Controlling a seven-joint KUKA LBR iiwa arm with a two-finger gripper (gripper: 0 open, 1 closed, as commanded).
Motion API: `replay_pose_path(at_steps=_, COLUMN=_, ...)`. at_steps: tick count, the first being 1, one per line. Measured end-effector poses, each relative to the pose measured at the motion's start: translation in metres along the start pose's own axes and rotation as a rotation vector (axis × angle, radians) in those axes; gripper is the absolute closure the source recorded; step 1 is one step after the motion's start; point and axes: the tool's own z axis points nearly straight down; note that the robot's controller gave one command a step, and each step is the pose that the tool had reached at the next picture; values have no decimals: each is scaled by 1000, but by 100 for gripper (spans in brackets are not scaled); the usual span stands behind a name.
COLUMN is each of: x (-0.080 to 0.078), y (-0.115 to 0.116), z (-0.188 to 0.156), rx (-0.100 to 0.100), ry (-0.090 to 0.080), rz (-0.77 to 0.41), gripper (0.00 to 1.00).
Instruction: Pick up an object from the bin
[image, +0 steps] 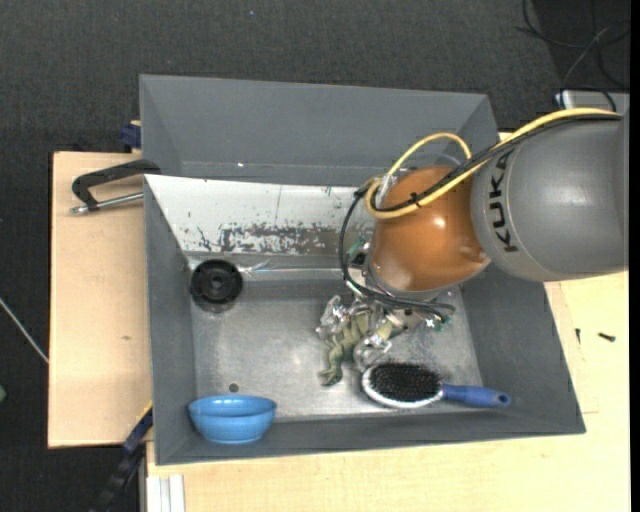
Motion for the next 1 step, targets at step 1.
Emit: replay_pose_path(at_steps=1, x=-16, y=8, z=-151, rx=0, ry=8, rz=-76, gripper=100)
